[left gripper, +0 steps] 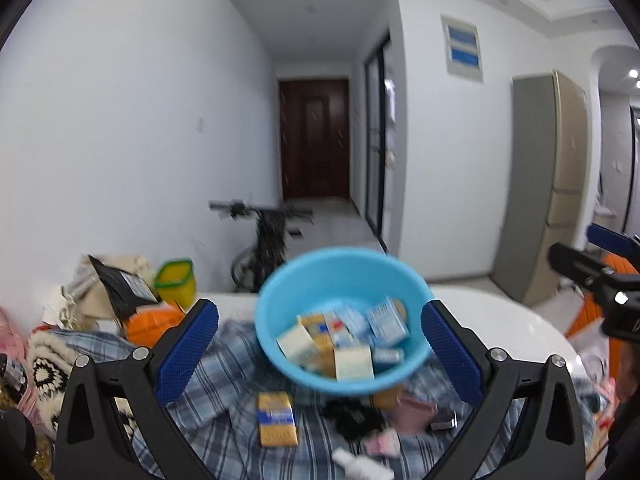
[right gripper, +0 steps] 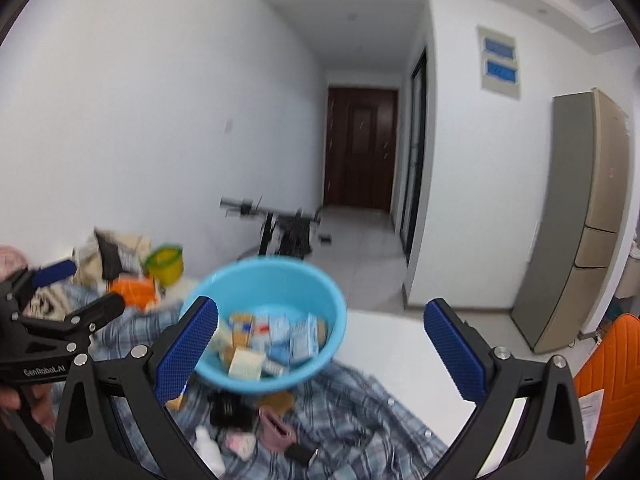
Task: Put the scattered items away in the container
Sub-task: 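Move both tools toward the light-blue basin and scattered items, then lower the left tool over the gold Liqun pack and close on it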
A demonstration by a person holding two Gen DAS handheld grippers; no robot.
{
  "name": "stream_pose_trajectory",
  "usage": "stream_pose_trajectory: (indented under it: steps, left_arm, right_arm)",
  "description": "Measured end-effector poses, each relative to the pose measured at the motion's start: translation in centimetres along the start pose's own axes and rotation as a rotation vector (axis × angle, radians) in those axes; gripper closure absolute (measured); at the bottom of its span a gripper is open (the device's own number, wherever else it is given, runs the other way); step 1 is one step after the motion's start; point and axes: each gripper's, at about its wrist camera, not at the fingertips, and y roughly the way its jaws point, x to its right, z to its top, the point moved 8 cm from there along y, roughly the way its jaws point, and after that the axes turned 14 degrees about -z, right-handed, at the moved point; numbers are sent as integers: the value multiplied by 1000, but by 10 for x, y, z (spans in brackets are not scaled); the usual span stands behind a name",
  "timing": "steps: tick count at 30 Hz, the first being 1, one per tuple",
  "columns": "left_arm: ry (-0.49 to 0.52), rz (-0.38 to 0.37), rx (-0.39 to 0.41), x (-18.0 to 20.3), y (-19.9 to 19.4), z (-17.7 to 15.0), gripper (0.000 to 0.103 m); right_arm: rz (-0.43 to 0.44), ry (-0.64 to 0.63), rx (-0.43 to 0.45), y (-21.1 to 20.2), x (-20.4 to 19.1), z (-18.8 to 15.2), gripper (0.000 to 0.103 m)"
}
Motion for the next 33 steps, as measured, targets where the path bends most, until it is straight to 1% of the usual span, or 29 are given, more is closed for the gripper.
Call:
stream_pose_trajectory:
  steps: [1,5,8,11,16,20,25,28,31,33]
  left_arm:
    - [3,1,-19,1,3,-2,0]
    - [-17,22,-102,-8,17,-17,0]
    - [-39,25,-131,-15,25,-27,0]
    - [-50,36,-149,-20,32,-38,0]
    - [-49,15,-229,-25,51,-57,0]
    - [-69,-30,-278,-27,69,-71,0]
    - [-82,-4,-311,-37,89,-81,0]
    - [-92,-5,-326,-42,100,-86,0]
    - [-80,7,-338,-45,112,-92,0]
    - [-74,8,-362,-47,123,-97,0]
  right_arm:
    - [10,-5,-24,3,-2,-5,0]
    - [91,-9,-178,23,-12,-30,0]
    - [112,-18,-251,34,-15,-43,0]
    - [96,-37,-279,45,-15,-53,0]
    - [108,-49,-333,62,-21,-68,0]
    - [129,-52,-379,79,-27,-82,0]
    - [134,-63,-429,101,-32,-95,0]
    - [145,-44,-448,113,-34,-99,0]
    - [138,-30,-464,129,-36,-106,0]
    - [148,-36,-497,140,-40,-113,0]
